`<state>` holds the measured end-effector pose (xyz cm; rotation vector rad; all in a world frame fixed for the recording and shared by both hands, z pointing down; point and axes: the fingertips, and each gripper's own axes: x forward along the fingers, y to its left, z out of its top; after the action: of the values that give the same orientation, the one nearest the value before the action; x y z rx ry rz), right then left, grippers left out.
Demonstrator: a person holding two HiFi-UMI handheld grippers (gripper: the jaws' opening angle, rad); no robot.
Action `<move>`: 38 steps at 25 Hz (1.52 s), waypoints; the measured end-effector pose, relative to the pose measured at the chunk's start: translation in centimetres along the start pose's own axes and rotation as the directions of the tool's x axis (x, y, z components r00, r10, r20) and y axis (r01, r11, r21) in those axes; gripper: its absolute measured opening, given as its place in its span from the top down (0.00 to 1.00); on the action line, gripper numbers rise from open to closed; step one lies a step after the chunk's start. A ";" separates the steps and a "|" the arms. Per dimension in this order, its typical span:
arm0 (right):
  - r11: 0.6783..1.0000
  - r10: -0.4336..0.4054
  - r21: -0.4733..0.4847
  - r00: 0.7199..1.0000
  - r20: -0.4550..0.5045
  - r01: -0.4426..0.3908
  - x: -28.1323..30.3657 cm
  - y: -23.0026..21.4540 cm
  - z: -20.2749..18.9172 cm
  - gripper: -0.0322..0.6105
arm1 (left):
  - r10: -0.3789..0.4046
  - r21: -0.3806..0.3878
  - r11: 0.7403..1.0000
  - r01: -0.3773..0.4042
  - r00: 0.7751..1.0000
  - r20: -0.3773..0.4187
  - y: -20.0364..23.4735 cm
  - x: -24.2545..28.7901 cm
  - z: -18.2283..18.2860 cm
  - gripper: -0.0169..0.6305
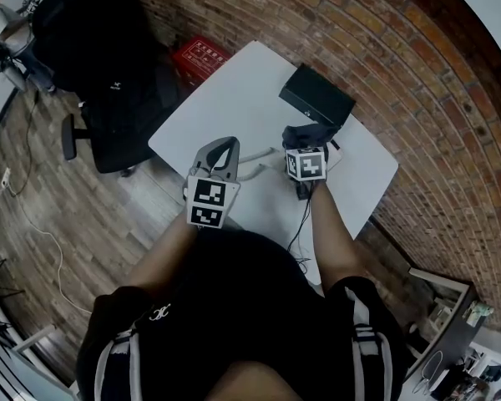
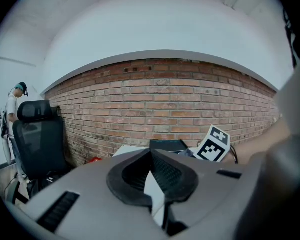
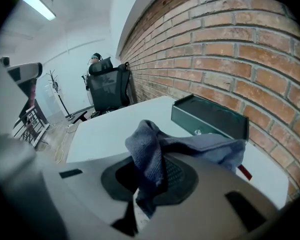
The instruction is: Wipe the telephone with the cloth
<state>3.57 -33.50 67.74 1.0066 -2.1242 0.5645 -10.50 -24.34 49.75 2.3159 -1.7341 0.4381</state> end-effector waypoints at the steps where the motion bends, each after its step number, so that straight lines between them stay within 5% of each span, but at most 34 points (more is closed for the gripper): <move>1: 1.000 0.008 -0.003 1.000 -0.005 -0.008 0.1 0.6 -0.5 0.92 | -0.001 -0.002 1.000 0.001 1.000 0.000 0.0 -0.1 -0.1 0.98; 16: 0.997 0.072 0.011 0.994 -0.079 -0.071 0.7 7.3 -6.3 0.92 | -0.020 -0.015 1.000 0.020 1.000 0.009 0.5 -0.3 -0.2 0.98; 23: 0.995 -0.062 0.088 0.987 0.151 0.049 -2.7 4.8 -2.9 0.92 | -0.054 -0.020 0.998 0.054 0.999 0.008 0.0 0.0 0.0 0.98; 28: 0.974 -0.208 0.159 0.907 0.365 0.159 -8.9 2.1 0.7 0.92 | -0.095 -0.007 0.995 0.095 0.995 0.025 -1.2 0.4 1.0 0.98; 33: 0.964 -0.257 0.202 0.813 0.523 0.174 -16.0 0.7 4.3 0.92 | -0.144 0.014 0.990 0.143 0.988 0.048 -2.8 1.1 2.5 0.98; 38: 0.913 -0.406 0.258 0.652 0.640 0.315 -24.3 -1.9 7.1 0.92 | -0.205 0.043 0.978 0.202 0.977 0.058 -4.9 2.1 3.5 0.98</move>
<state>12.97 -27.32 44.93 1.8957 -2.4030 0.1094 -4.83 -26.04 47.28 2.5258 -1.5045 0.3661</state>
